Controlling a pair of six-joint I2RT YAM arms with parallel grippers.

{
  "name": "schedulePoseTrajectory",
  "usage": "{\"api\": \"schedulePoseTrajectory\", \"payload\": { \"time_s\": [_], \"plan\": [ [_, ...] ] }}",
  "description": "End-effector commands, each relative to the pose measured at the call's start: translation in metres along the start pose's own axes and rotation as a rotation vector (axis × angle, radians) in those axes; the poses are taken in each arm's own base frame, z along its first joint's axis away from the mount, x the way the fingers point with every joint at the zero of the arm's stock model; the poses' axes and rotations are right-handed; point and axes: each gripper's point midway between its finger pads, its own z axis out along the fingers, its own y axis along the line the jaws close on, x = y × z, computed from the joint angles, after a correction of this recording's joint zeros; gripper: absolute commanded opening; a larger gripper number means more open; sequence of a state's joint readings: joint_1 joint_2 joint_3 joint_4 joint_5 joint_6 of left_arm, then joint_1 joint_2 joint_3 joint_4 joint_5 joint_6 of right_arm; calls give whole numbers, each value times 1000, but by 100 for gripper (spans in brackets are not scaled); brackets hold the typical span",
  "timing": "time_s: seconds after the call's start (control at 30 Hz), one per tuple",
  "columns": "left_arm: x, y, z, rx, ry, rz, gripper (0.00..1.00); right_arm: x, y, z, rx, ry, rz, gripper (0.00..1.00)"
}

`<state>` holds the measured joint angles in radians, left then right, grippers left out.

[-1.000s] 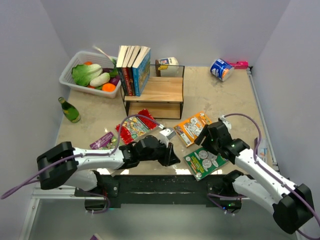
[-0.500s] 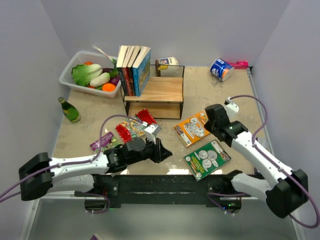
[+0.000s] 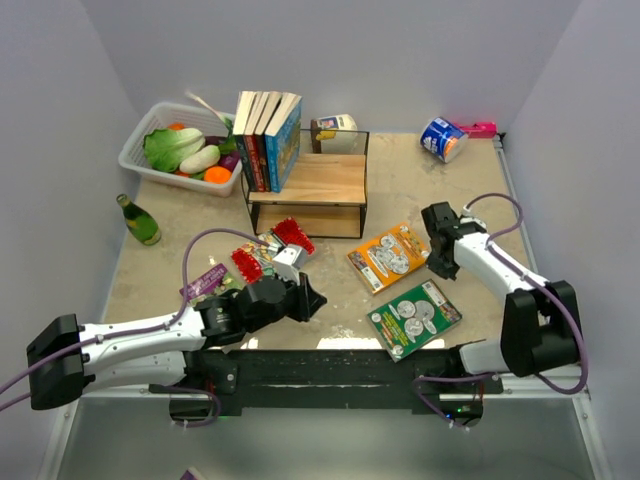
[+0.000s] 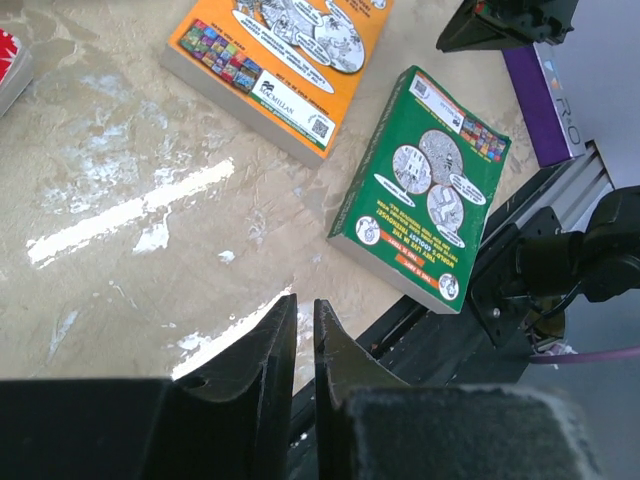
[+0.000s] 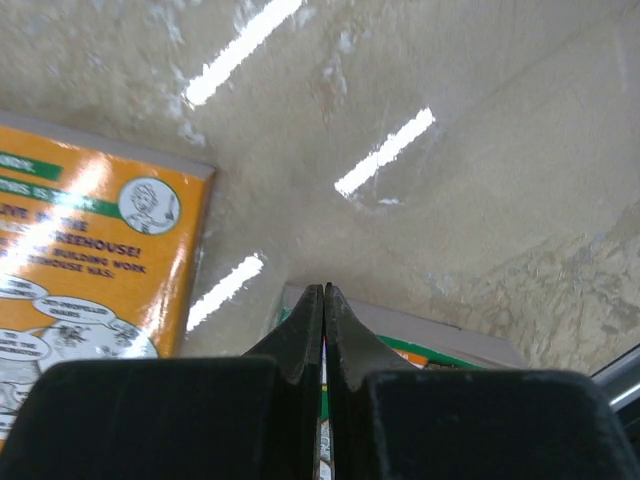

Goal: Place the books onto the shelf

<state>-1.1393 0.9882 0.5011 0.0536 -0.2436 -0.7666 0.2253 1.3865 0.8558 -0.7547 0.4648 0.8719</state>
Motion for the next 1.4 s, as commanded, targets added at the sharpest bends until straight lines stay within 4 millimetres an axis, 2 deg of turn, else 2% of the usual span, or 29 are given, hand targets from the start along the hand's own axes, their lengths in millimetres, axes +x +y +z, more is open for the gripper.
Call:
{"api": "schedulePoseTrajectory", "payload": {
  "time_s": [0.0,0.2,0.3,0.47,0.53,0.6,0.7,0.73,0.8,0.83,0.87,0.97,1.07,1.1,1.17,1.27,1.37],
  "plan": [
    [-13,-4,0,-2,-34,5,17,30,-3,3,-30,105,-55,0],
    [-8,-2,5,-9,-24,7,17,79,-2,6,-114,232,-116,0],
    [-6,-1,7,-14,-15,-3,17,105,8,4,-163,275,-169,0],
    [5,3,13,-23,13,-19,21,142,51,-19,-296,305,-313,0],
    [9,7,12,-34,13,-37,22,153,55,-21,-286,301,-366,0],
    [12,11,9,-37,11,-55,22,144,61,-25,-293,253,-358,0],
    [9,14,3,-39,-13,-77,22,117,65,-38,-307,162,-314,0],
    [7,16,2,-48,-26,-81,22,98,60,-42,-273,108,-291,0],
    [3,17,0,-48,-44,-90,22,71,53,-53,-283,58,-233,0],
    [1,16,-1,-48,-55,-90,22,52,41,-50,-252,45,-166,0],
    [-1,16,0,-47,-64,-86,21,35,38,-58,-278,10,-113,0],
    [-7,8,3,-39,-61,-70,21,-5,20,-58,-234,-66,-41,0],
    [-4,4,5,-24,-33,-49,21,-15,1,-40,-101,-53,-74,0],
    [-2,4,4,-22,-27,-46,21,-11,-5,-26,-41,-13,-100,0],
    [0,4,3,-16,-18,-35,21,-2,-12,-15,8,29,-120,0],
    [0,5,-1,-4,-22,-32,21,12,-14,0,34,88,-136,0],
    [-3,5,-6,7,-42,-31,21,37,-8,14,29,205,-177,2]
  ]
}}
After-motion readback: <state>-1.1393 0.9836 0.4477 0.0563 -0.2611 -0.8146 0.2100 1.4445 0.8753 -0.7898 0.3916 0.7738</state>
